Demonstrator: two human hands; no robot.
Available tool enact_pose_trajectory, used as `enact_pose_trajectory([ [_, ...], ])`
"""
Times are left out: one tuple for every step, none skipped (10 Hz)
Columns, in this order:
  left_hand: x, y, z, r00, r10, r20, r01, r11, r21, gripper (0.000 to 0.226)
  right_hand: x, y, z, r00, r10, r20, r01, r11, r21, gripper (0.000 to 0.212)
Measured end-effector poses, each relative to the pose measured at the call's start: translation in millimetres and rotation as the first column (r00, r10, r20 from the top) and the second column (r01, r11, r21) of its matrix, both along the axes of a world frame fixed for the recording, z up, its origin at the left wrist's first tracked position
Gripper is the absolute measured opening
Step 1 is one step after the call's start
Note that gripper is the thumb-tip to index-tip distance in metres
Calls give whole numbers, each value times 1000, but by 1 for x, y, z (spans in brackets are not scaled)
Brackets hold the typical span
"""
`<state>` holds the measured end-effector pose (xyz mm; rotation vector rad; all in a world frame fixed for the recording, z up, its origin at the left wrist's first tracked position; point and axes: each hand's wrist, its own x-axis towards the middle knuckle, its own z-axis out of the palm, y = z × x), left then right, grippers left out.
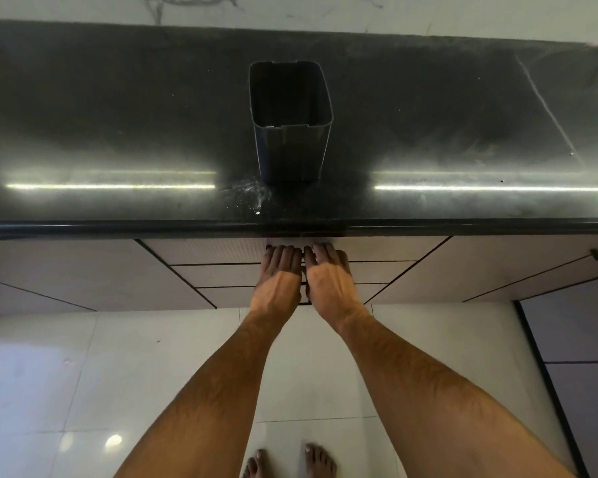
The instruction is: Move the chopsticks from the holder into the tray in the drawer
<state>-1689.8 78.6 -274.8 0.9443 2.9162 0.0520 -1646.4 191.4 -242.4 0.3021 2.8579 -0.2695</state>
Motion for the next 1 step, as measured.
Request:
enact_pose_trajectory([
  [14, -9, 9, 998, -45, -49, 48, 998, 47, 95, 13, -6, 8, 995, 45, -92, -39, 997, 71, 74],
])
